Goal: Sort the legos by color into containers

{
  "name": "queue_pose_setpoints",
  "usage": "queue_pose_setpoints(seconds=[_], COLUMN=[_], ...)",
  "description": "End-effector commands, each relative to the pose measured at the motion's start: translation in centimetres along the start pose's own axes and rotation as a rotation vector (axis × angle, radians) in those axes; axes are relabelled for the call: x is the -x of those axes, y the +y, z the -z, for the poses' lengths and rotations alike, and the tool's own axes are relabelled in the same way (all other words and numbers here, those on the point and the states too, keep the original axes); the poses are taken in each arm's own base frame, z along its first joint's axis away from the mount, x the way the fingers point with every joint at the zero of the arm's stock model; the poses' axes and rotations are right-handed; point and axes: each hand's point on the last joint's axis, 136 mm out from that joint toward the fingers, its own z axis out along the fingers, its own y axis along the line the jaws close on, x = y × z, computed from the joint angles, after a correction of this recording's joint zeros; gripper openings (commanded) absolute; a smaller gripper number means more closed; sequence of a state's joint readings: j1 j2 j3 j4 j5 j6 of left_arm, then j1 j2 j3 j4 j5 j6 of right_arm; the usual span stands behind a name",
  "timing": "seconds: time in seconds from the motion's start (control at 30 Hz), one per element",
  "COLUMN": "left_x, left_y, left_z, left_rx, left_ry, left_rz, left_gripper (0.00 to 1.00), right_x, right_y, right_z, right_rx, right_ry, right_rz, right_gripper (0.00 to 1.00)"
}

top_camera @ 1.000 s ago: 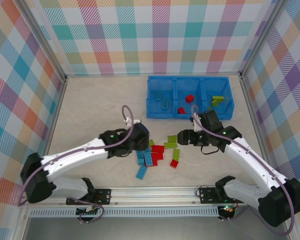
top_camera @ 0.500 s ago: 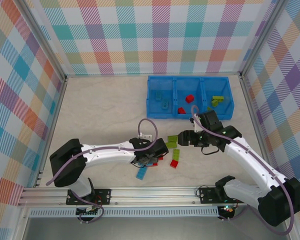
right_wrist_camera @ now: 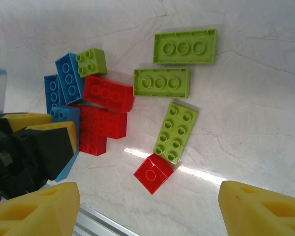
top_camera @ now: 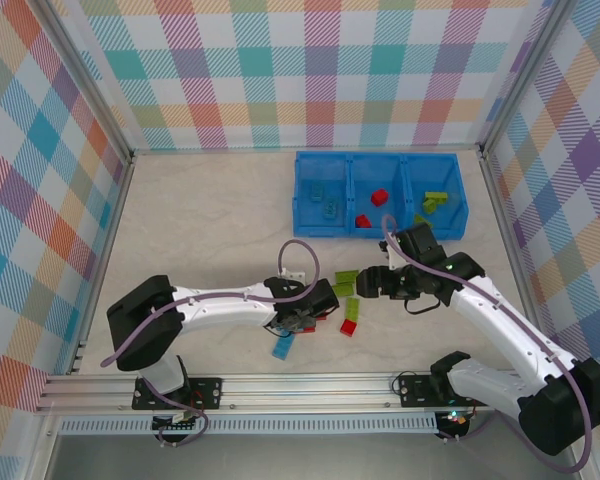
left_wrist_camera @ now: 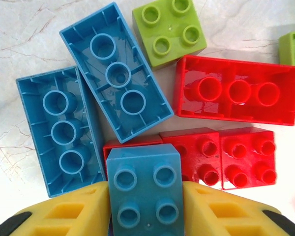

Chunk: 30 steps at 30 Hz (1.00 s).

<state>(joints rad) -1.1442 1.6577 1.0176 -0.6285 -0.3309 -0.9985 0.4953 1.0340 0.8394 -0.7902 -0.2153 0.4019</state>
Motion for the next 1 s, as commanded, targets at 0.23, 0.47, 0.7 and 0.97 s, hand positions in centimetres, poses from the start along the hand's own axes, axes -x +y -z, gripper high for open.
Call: queue_pose_setpoints(seconds=[0.23, 0.47, 0.7, 0.97], left_x=[1.2, 8.3, 18.8, 31.4], left_y=[0.4, -0.3, -2.0, -6.9], left_z=[1.0, 5.4, 6.7, 1.2], left_rx=[0.006, -0.088, -0.139, -0.157], left_ry=[-0.074, -0.243, -0.437, -0.503], left_rz=[-0.039, -0.001, 0.032, -0.009], left_gripper=[0.25, 0.25, 0.25, 0.23], right_x=[-0.3, -0.6, 2.0, 3.2], right_y=[1.5, 4.2, 4.5, 4.7], right_z=[1.1, 1.7, 2.6, 2.9], right_rx=[0.037, 0.142, 0.132, 0.139], right_ry=[0.006, -0.005, -0.150, -0.212], right_rz=[0.034, 0.082, 0.089, 0.072], right_gripper=[0.74, 0.74, 0.75, 0.75])
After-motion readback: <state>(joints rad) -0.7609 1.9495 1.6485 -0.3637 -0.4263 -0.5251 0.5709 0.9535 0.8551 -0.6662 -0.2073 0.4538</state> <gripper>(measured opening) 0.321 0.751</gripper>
